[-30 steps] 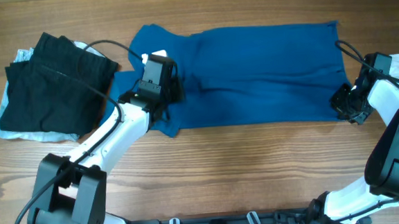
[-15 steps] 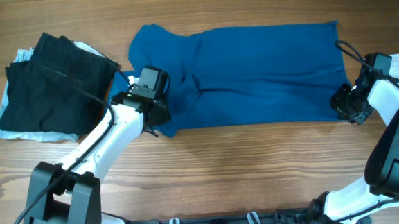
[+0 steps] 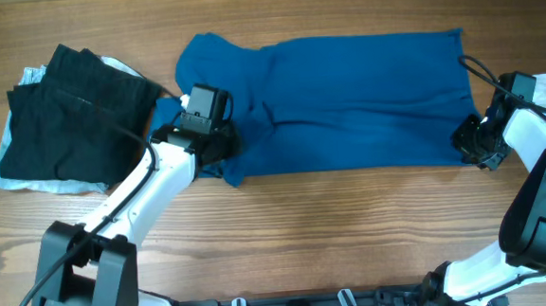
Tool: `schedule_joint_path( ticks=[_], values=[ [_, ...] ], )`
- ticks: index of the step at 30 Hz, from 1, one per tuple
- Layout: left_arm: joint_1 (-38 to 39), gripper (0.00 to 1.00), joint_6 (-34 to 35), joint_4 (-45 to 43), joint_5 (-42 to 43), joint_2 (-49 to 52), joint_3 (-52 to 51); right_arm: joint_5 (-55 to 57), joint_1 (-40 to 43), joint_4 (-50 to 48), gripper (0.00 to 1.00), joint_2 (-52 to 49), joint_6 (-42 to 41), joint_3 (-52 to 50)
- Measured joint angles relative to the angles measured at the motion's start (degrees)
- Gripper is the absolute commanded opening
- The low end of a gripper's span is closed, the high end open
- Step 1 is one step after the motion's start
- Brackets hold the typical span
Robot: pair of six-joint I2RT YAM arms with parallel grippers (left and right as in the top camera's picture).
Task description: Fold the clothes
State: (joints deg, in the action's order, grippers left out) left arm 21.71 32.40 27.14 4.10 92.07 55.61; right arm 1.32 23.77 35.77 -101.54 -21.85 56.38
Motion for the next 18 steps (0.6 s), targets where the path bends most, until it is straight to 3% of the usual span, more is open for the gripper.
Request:
schedule_joint_path(
  ticks=[2, 6, 18],
  values=[
    [2.01, 0.46, -0.2, -4.5, 2.93, -0.61, 0.09, 0.0, 0.0, 0.0, 0.34, 0.0, 0.0, 0.0],
    [5.75, 0.46, -0.2, -7.56, 0.55, 0.33, 0.17, 0.0, 0.0, 0.0, 0.34, 0.0, 0.0, 0.0],
    [6.56, 0.49, 2.71, -20.57, -2.78, 10.19, 0.17, 0.0, 0.0, 0.02, 0.34, 0.0, 0.0, 0.0]
  ],
)
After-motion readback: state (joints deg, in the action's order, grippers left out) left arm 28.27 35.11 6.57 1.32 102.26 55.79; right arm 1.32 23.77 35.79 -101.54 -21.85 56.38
